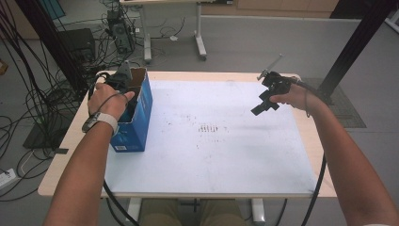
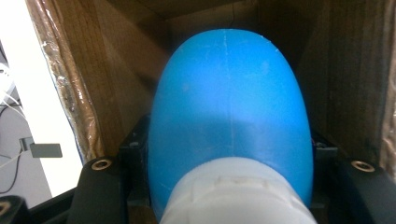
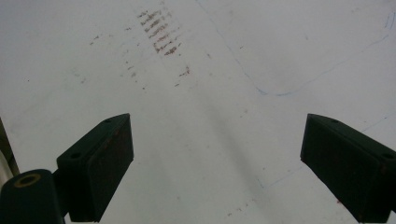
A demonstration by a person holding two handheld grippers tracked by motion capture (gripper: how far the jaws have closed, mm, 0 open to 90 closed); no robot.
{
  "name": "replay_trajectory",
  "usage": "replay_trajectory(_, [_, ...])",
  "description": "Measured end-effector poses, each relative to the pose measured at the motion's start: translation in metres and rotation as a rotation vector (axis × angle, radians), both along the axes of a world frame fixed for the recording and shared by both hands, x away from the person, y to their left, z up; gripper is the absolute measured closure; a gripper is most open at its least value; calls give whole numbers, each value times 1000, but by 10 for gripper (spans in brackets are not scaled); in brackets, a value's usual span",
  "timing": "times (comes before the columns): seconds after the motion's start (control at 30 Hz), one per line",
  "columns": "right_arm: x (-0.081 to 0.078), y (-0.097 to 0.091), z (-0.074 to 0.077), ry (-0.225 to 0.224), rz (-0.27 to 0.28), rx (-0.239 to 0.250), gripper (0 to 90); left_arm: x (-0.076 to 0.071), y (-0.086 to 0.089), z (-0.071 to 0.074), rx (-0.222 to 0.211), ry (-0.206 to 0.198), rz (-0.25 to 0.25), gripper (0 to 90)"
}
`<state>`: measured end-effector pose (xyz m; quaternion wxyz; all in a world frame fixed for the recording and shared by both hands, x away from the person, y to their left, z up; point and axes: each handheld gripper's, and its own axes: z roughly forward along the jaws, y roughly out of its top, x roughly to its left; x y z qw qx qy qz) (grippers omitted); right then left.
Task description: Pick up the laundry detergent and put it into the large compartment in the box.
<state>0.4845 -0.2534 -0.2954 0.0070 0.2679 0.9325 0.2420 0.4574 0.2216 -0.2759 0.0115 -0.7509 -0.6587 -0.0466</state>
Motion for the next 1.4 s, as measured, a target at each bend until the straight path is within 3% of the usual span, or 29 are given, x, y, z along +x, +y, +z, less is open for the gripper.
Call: replay_trajectory(1.4, [0, 3, 0, 0, 6, 0, 95, -1, 1, 0, -4, -2, 9, 377])
